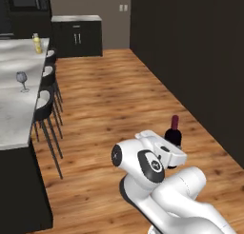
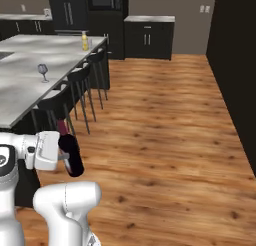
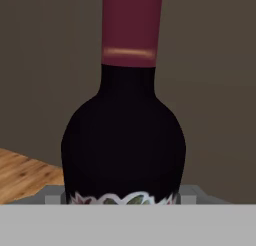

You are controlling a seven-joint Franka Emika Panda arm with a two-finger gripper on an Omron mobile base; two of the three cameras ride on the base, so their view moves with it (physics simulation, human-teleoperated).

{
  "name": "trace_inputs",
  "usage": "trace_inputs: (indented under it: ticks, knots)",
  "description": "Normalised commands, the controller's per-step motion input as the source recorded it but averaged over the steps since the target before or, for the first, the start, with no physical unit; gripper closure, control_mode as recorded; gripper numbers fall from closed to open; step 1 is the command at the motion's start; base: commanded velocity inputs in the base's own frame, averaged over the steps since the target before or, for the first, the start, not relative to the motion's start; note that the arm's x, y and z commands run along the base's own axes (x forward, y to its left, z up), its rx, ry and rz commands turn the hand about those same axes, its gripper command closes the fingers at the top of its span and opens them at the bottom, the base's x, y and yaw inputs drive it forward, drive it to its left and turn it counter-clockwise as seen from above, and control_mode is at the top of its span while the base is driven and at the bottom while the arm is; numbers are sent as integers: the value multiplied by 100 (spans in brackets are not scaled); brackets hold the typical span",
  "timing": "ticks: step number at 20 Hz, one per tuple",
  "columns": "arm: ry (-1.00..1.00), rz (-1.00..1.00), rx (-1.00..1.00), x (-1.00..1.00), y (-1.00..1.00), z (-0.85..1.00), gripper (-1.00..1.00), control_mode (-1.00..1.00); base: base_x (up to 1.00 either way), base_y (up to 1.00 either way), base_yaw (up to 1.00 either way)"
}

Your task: There is a wine glass and glass cup on the dining counter. Place the wine bottle next to the wine glass and the juice bottle next to the glass cup.

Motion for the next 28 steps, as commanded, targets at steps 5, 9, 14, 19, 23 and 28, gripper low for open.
trace_inputs:
  ticks: [5, 9, 14, 19, 23, 28]
  knots:
    - [0, 0, 0, 0, 0, 0, 100, 100, 11, -35, 44]
    - [0, 0, 0, 0, 0, 0, 100, 100, 15, -36, 41]
    - [0, 0, 0, 0, 0, 0, 100, 100, 34, -48, 16]
    - [0, 0, 0, 0, 0, 0, 100, 100, 39, -49, 12]
    - [0, 0, 0, 0, 0, 0, 100, 100, 51, -45, 11]
    - [0, 0, 0, 0, 0, 0, 100, 100, 45, -38, 19]
